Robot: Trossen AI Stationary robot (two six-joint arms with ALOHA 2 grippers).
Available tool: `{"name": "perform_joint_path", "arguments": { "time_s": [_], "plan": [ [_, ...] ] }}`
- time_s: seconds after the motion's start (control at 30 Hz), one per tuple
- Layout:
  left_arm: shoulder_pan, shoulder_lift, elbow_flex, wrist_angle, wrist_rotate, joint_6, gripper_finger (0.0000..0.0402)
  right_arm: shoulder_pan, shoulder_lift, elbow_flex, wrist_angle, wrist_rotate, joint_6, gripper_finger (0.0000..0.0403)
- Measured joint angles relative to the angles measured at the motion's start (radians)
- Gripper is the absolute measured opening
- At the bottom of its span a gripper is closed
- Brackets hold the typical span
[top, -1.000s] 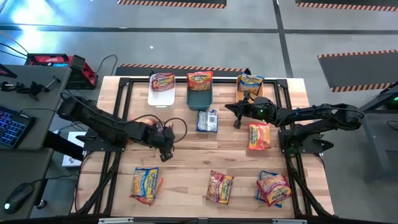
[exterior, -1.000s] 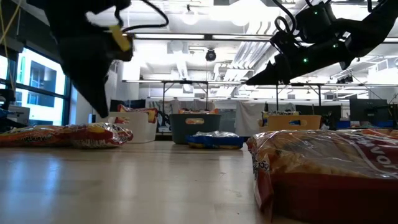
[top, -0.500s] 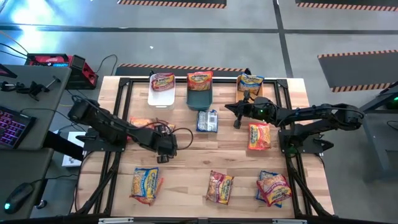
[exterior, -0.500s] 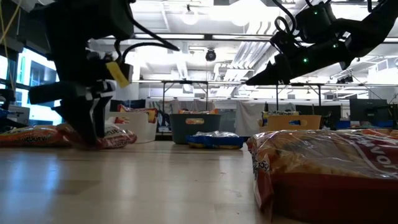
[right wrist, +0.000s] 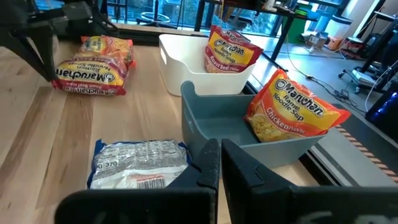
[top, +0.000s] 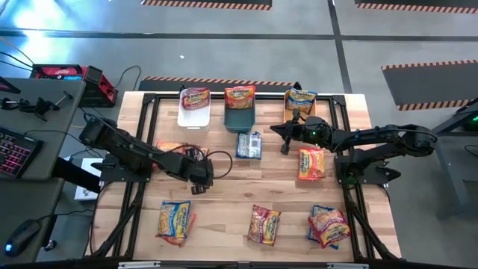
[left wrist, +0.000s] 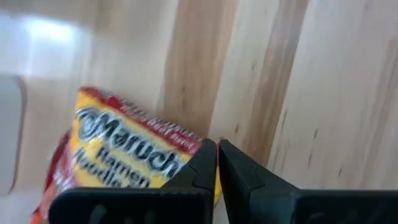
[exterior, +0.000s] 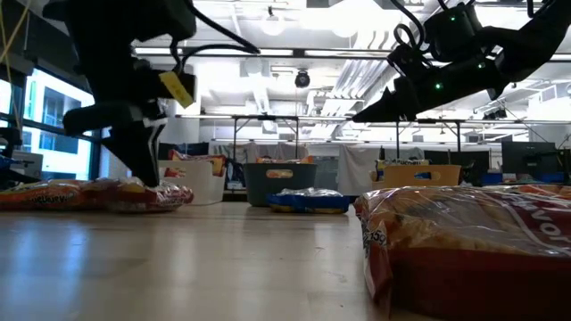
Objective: Sort Maruchan noodles
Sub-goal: Put the red noodle pack into the white bin
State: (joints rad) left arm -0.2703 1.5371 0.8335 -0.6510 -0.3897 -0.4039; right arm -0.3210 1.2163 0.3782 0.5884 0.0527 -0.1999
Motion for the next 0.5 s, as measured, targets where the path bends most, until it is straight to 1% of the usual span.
{"name": "perform_joint_path", "arguments": {
  "time_s": [0.13, 0.27, 0.33, 0.37, 0.43, 0.5],
  "plan": [
    [0.004, -0.047, 0.000, 0.044, -0.023, -0.050, 0.0001, 0.000, 0.000, 0.000, 0.001, -0.004, 0.001, 0.0000],
    [0.024, -0.098, 0.000, 0.147, -0.023, -0.104, 0.0000, 0.000, 0.000, 0.000, 0.004, -0.004, 0.010, 0.0000],
    [0.039, -0.111, 0.001, 0.199, 0.028, -0.116, 0.0000, 0.000, 0.000, 0.000, 0.004, -0.004, 0.016, 0.0000],
    [0.047, -0.116, 0.001, 0.196, 0.059, -0.117, 0.0000, 0.000, 0.000, 0.000, 0.006, -0.004, 0.017, 0.0000],
    [0.060, -0.117, 0.001, 0.172, 0.102, -0.118, 0.0004, 0.000, 0.000, 0.000, 0.005, -0.004, 0.017, 0.0000],
    [0.077, -0.116, 0.001, 0.099, 0.121, -0.120, 0.0014, 0.000, 0.000, 0.000, 0.005, -0.006, 0.017, 0.0000]
  ]
}}
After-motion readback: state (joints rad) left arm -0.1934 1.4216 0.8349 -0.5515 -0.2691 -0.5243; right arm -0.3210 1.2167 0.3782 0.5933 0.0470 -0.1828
